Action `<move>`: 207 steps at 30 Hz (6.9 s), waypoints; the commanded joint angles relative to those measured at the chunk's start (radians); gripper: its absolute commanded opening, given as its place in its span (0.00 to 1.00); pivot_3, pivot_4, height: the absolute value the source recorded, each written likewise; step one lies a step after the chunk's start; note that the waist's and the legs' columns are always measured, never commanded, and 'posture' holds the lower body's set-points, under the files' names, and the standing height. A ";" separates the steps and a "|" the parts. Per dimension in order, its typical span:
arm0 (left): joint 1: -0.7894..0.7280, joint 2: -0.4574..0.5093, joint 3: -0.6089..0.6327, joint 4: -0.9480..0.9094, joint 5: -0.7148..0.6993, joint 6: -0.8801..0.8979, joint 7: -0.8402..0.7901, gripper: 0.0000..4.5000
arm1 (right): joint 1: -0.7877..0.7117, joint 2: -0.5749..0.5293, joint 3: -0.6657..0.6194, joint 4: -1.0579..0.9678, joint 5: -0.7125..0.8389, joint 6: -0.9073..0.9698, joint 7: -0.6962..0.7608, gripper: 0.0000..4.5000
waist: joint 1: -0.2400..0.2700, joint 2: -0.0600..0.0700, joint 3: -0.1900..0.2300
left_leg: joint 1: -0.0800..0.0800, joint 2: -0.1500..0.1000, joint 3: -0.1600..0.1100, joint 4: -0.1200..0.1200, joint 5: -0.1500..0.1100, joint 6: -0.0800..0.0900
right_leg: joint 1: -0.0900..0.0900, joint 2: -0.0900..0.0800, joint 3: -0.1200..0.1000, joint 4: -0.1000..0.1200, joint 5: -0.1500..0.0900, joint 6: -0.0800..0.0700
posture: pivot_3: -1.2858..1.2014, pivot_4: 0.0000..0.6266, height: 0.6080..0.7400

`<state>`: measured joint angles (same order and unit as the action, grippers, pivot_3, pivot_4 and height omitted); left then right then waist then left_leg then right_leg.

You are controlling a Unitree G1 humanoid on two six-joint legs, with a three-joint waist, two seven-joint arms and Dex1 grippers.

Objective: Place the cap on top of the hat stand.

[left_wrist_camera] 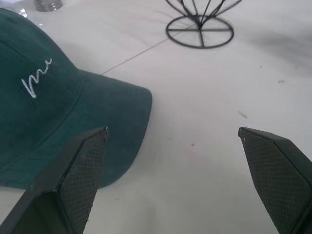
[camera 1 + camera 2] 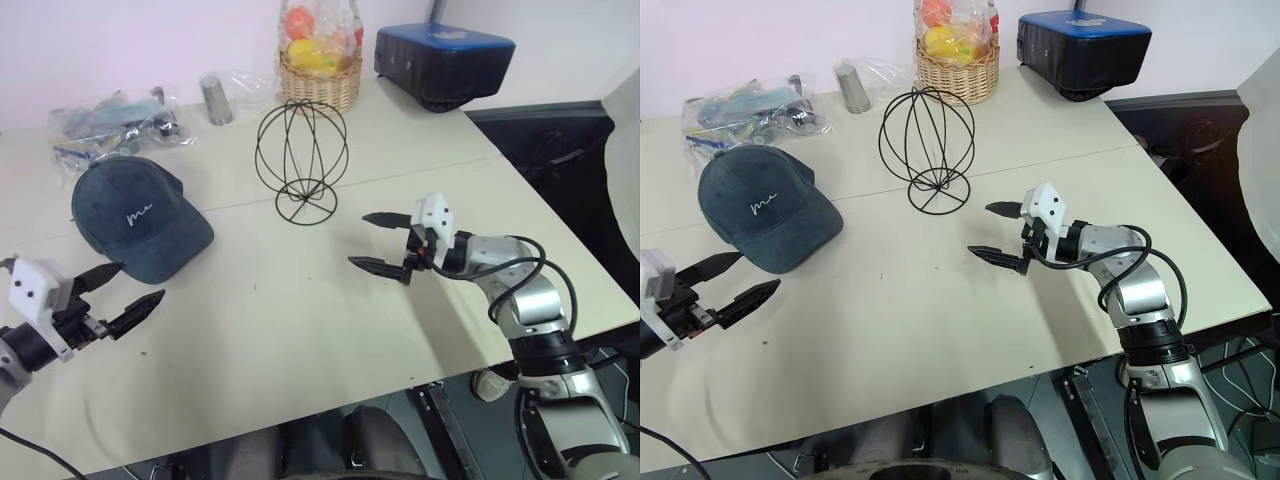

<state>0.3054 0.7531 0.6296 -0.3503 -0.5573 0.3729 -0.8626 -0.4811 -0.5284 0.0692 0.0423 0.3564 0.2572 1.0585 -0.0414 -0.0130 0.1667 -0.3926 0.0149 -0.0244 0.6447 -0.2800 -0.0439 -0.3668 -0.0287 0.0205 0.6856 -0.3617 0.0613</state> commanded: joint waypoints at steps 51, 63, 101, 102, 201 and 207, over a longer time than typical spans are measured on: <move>-0.185 -0.113 -0.431 0.457 0.930 -0.644 0.713 1.00 | 0.038 0.112 -0.001 -0.292 0.187 0.224 -0.171 1.00 | 0.004 0.000 -0.001 | 0.001 0.000 0.000 0.001 -0.001 0.001 | 0.000 0.000 0.000 0.003 0.000 0.001 | 0.52 0.24 1.00; -0.073 -0.087 -0.400 0.432 0.918 -0.627 0.745 1.00 | 0.033 0.106 -0.005 -0.281 0.182 0.217 -0.170 1.00 | -0.007 0.001 -0.001 | 0.001 0.001 0.000 0.000 -0.001 0.001 | -0.001 0.001 0.001 0.004 0.000 0.001 | 0.52 0.24 1.00; -0.095 -0.111 -0.447 0.377 0.771 -0.693 0.603 1.00 | 0.017 0.101 -0.010 -0.262 0.174 0.205 -0.168 1.00 | 0.026 0.005 -0.004 | 0.002 0.000 0.000 0.003 -0.001 0.001 | 0.001 0.000 0.000 0.003 0.000 0.001 | 0.52 0.24 1.00; -0.091 -0.106 -0.446 0.370 0.779 -0.703 0.606 1.00 | 0.017 0.101 -0.010 -0.262 0.174 0.204 -0.168 1.00 | 0.026 0.005 -0.004 | 0.002 0.000 0.000 0.003 -0.001 0.001 | 0.001 0.000 0.000 0.003 0.000 0.001 | 0.52 0.24 1.00; -0.233 -0.065 -0.415 0.333 1.078 -0.593 0.977 0.01 | -0.124 0.010 0.147 -0.168 0.028 0.136 0.054 1.00 | 0.027 0.004 -0.003 | 0.000 0.000 -0.001 0.002 -0.001 0.002 | 0.001 0.000 -0.002 0.002 0.001 0.001 | 0.52 0.24 1.00; -0.248 -0.049 -0.415 0.329 1.097 -0.617 0.991 0.01 | -0.122 0.011 0.147 -0.169 0.029 0.136 0.047 1.00 | 0.027 0.004 -0.003 | 0.000 0.000 -0.001 0.002 -0.001 0.002 | 0.000 0.000 -0.002 0.002 0.001 0.001 | 0.52 0.24 1.00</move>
<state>0.0718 0.6866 0.2036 0.0010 0.5293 -0.2221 0.1093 -0.5855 -0.5270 0.2458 -0.1106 0.3761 0.4078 1.1064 -0.0142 -0.0090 0.1635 -0.3928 0.0145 -0.0258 0.6472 -0.2808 -0.0423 -0.3663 -0.0289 0.0187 0.6878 -0.3610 0.0623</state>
